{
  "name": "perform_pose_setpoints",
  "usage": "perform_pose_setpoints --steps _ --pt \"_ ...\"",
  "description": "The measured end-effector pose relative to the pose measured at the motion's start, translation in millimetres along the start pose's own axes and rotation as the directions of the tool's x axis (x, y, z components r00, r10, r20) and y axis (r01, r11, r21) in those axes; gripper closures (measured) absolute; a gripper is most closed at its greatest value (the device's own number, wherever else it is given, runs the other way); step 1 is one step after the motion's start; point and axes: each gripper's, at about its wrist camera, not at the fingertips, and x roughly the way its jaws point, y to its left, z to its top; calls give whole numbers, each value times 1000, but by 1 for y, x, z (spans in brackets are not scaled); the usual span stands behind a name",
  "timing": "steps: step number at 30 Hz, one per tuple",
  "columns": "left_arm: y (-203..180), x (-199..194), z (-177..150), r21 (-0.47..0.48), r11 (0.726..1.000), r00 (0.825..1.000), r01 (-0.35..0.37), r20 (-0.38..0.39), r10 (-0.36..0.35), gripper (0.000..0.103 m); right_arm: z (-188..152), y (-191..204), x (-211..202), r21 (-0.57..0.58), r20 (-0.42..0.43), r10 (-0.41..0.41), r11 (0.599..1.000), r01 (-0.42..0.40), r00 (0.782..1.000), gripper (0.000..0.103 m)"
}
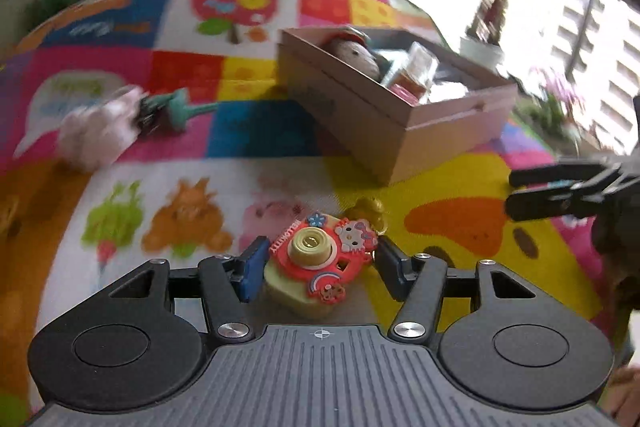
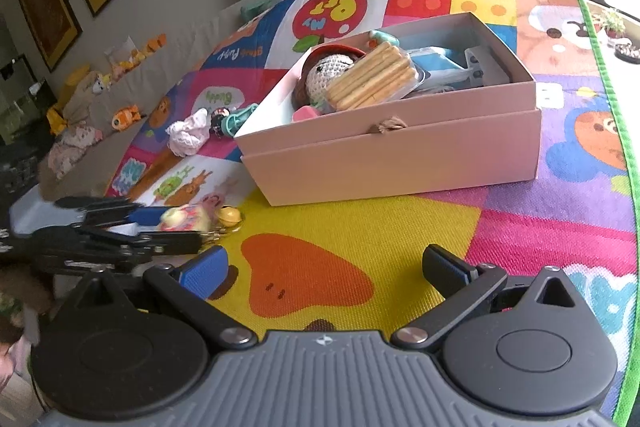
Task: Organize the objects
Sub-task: 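Lift the red keychain with the left gripper while the right gripper grasps the white lace cloth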
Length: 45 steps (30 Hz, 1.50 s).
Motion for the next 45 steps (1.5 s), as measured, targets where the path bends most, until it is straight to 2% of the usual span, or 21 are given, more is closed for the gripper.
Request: perform_pose_setpoints --steps 3,5,7,10,13,15,17,22,24,27,29,32,33,35,37,45 --pt "9 -19 -14 -96 995 998 -38 53 43 41 1 9 3 -47 -22 -38 998 37 999 0" --pt "17 -34 -21 -147 986 991 -82 96 97 41 3 21 4 -99 -40 -58 994 54 997 0" --pt "28 -46 -24 -186 974 979 -127 131 153 41 12 40 -3 -161 -14 -36 986 33 999 0" --pt "45 -56 -25 -231 955 960 -186 166 227 41 47 78 -10 -244 32 28 970 -20 999 0" --pt "65 -58 -27 -290 932 940 -217 195 280 41 94 111 5 -243 6 88 966 -83 996 0" --pt "77 -60 -32 -345 913 929 -217 215 302 41 126 131 33 -221 -53 110 968 -119 993 0" --pt "85 -62 -37 -382 902 921 -199 241 305 41 152 152 74 -225 -119 83 968 -109 989 0" --pt "93 -68 -44 -416 902 926 -113 284 247 41 181 186 186 -222 -245 -15 974 -41 970 0" --pt "99 -68 -46 -439 895 931 -80 288 225 41 180 194 219 -264 -236 -58 964 -7 970 2" --pt "102 -67 -48 -459 887 934 -57 289 209 41 179 202 264 -302 -241 -112 953 36 964 13" --pt "103 -68 -50 -467 883 932 -50 297 210 41 180 201 285 -299 -263 -114 954 32 958 18" --pt "106 -69 -51 -484 874 931 -40 300 209 41 182 198 306 -308 -305 -115 951 16 945 33" --pt "107 -69 -51 -486 873 930 -38 301 209 41 181 196 308 -310 -320 -115 951 11 940 42" --pt "107 -69 -51 -489 871 929 -40 303 212 41 175 191 300 -323 -338 -113 946 -2 934 47" --pt "107 -69 -51 -492 869 929 -41 303 215 41 166 188 284 -355 -360 -108 934 -29 927 56" --pt "100 -68 -48 -493 865 927 -94 273 256 41 97 166 173 -406 -449 -51 901 -153 892 59"
